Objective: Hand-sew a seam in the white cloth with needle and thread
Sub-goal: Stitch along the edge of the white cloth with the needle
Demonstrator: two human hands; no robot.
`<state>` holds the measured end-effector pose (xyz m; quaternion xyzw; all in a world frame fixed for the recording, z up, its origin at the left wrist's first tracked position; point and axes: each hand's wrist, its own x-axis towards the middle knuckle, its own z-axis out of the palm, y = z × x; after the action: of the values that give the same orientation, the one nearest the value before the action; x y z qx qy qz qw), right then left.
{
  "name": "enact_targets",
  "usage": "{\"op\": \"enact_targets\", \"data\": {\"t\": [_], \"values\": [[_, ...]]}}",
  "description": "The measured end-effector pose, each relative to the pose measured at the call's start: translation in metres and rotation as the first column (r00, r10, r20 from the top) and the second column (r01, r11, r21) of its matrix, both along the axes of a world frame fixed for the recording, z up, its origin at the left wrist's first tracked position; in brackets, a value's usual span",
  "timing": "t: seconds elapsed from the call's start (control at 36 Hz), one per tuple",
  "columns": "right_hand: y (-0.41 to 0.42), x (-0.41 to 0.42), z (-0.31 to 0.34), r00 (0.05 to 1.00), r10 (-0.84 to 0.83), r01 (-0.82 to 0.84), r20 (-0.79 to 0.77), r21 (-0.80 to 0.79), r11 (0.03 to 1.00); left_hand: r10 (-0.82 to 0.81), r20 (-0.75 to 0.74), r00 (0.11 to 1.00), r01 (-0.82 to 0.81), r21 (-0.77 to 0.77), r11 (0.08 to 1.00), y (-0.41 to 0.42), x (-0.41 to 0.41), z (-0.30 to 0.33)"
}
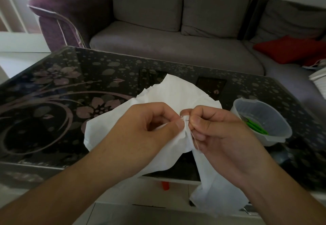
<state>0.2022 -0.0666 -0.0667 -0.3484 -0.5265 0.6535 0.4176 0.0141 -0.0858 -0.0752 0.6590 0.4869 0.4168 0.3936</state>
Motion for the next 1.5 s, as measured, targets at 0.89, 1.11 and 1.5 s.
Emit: {"op": "enact_targets", "data": {"t": [0.89,1.11,1.5], "values": [[-0.002,0.008,0.015,0.865,-0.25,0.132,0.434,0.284,0.95,0.037,0.222,0.974,-0.006,-0.137,0.991,-0.003,0.005,0.004],[0.001,0.012,0.015,0.857,-0.304,0.199,0.417,0.275,0.94,0.05,0.239,0.97,-0.017,-0.137,0.99,0.0,0.005,0.003],[-0.005,0.004,0.021,0.804,-0.345,0.179,0.484,0.356,0.917,0.064,0.21,0.976,-0.025,-0.182,0.983,0.001,0.004,0.001]]}}
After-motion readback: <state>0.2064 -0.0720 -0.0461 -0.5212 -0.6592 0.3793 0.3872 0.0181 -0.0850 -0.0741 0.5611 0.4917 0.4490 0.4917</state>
